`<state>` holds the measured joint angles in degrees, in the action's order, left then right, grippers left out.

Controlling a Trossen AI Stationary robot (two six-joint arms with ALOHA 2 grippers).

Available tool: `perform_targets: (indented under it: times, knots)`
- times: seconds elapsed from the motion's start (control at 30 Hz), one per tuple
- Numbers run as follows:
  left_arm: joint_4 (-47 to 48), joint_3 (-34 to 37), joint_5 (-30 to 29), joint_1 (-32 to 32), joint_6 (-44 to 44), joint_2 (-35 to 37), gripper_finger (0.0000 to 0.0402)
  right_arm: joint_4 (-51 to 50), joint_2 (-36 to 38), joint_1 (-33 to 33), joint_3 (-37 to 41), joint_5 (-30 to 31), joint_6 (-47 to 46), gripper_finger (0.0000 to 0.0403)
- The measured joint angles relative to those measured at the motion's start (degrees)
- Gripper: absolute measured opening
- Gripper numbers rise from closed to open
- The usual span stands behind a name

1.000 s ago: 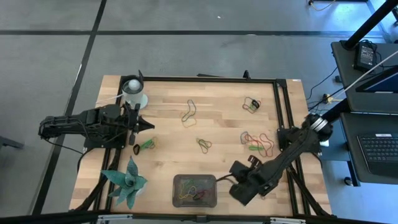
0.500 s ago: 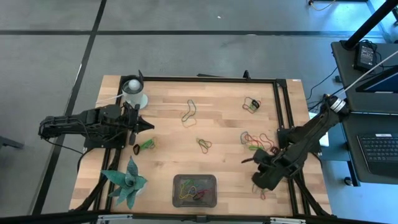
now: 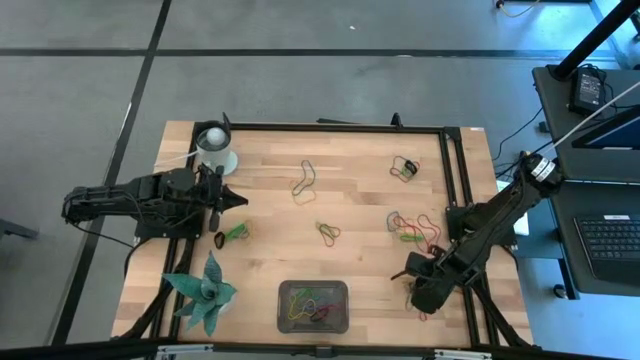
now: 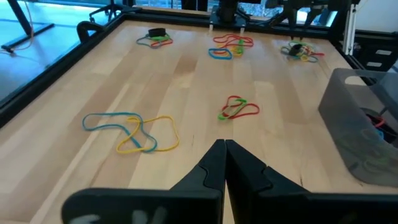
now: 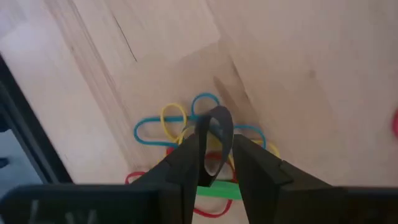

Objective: Pick and place rubber bands into bin
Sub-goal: Put the black rubber band into the black bin

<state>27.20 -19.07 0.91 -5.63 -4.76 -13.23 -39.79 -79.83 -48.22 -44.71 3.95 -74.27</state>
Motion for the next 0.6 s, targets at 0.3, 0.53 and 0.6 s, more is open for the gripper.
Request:
perform_targets:
  times: [0.3, 0.53, 0.6]
  knots:
    - [0.00, 0.00, -0.07, 0.00, 0.42, 0.00, 0.0003, 6.02, -0.53, 0.01, 2.30, -2.28, 0.12, 0.0103]
    - [0.00, 0.00, -0.07, 0.00, 0.42, 0.00, 0.0003, 6.11, -3.76, 0.01, 2.30, -2.20, 0.49, 0.0103]
    - [0.00, 0.00, -0.07, 0.00, 0.42, 0.00, 0.0003, 6.10, -4.98, 0.01, 2.30, -2.17, 0.91, 0.0102]
